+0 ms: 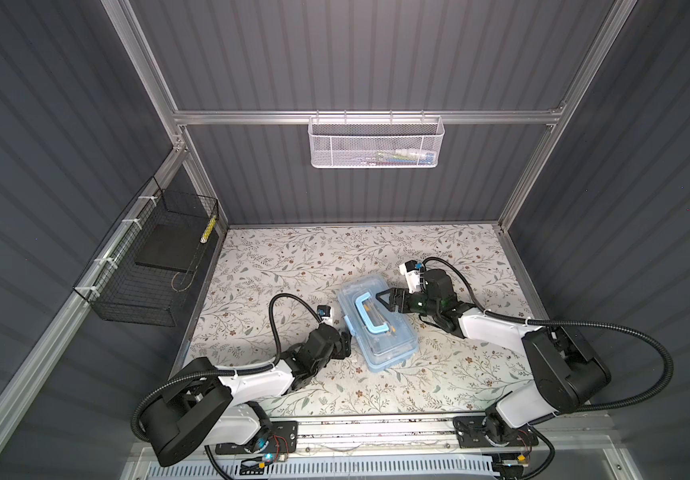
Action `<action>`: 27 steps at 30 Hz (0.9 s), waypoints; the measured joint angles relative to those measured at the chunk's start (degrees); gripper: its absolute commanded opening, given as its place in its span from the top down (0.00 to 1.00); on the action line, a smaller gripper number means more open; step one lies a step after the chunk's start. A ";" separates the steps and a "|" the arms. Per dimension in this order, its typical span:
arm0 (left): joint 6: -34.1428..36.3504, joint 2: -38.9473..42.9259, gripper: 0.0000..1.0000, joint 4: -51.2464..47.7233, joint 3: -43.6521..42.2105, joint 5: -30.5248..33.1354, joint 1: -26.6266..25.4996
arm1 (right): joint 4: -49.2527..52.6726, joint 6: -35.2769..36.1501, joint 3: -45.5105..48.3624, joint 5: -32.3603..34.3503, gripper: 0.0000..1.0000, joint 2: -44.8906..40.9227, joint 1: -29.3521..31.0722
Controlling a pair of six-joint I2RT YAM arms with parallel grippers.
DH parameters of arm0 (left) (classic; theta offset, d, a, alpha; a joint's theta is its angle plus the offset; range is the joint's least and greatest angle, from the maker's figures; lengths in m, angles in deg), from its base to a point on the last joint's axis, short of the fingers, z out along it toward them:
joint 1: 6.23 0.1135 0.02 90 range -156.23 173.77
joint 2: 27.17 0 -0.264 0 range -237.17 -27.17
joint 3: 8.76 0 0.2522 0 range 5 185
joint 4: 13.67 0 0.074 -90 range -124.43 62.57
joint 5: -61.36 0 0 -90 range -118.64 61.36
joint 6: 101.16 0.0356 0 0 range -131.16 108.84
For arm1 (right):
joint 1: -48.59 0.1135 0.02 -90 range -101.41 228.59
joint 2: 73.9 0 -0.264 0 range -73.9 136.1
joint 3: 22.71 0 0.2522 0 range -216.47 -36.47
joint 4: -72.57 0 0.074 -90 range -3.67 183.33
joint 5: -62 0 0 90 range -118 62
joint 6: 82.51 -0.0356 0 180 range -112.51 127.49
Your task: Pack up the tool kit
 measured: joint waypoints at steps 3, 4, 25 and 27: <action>-1.14 1.20 0.29 -0.15 -0.17 -0.74 0.15 | 0.00 -0.04 0.02 0.00 0.19 0.00 -0.02; -1.44 1.77 0.29 0.13 -0.61 -0.74 0.15 | 0.00 -0.11 0.02 0.00 0.19 0.00 -0.07; -10.88 -2.56 0.28 22.14 -6.56 -2.56 3.91 | -0.57 -0.57 0.17 0.46 0.19 -0.02 -0.76; -12.37 -3.82 0.23 23.58 -6.75 -3.13 4.07 | -0.52 -0.57 0.17 0.74 0.19 -0.04 -0.85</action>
